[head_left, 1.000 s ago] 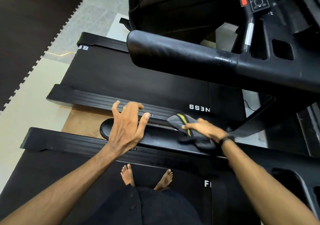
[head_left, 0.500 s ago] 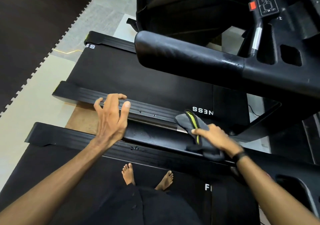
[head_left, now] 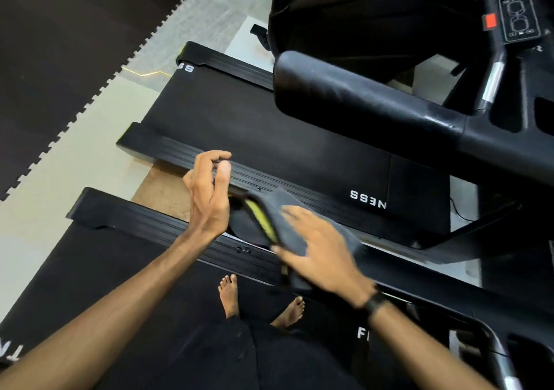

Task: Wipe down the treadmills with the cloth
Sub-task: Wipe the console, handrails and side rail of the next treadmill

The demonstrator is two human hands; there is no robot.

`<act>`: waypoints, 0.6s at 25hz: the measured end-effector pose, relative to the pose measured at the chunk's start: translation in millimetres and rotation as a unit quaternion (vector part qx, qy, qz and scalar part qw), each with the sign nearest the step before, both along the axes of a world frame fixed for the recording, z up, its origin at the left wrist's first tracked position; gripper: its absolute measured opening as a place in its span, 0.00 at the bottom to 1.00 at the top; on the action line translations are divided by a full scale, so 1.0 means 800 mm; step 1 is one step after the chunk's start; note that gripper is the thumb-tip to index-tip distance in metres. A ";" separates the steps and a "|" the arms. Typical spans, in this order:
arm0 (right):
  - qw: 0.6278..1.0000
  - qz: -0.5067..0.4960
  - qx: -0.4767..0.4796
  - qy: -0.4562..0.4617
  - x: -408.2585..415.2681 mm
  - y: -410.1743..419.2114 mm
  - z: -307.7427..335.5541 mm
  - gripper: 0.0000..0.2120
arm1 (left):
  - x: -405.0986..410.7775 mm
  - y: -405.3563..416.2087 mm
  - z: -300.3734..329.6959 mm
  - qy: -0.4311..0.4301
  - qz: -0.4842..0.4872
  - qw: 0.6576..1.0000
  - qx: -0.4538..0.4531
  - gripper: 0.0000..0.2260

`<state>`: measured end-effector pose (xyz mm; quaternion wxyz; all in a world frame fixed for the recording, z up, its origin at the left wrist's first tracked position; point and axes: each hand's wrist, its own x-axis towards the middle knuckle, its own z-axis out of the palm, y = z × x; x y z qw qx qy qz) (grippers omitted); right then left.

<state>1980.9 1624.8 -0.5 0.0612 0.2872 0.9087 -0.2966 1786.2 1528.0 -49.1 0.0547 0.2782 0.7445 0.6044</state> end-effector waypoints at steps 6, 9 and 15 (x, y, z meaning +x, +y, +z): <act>0.918 -0.193 -0.287 -0.193 -0.066 0.107 -0.056 0.27 | -0.020 -0.029 -0.019 -0.112 0.036 0.992 -0.051 0.23; 0.966 -0.068 -0.213 -0.131 -0.163 0.039 -0.053 0.20 | -0.026 -0.031 -0.017 -0.140 0.037 0.988 -0.055 0.18; 0.997 0.056 -0.041 0.023 -0.022 0.003 -0.003 0.32 | -0.059 -0.030 -0.019 -0.190 0.047 0.980 -0.041 0.09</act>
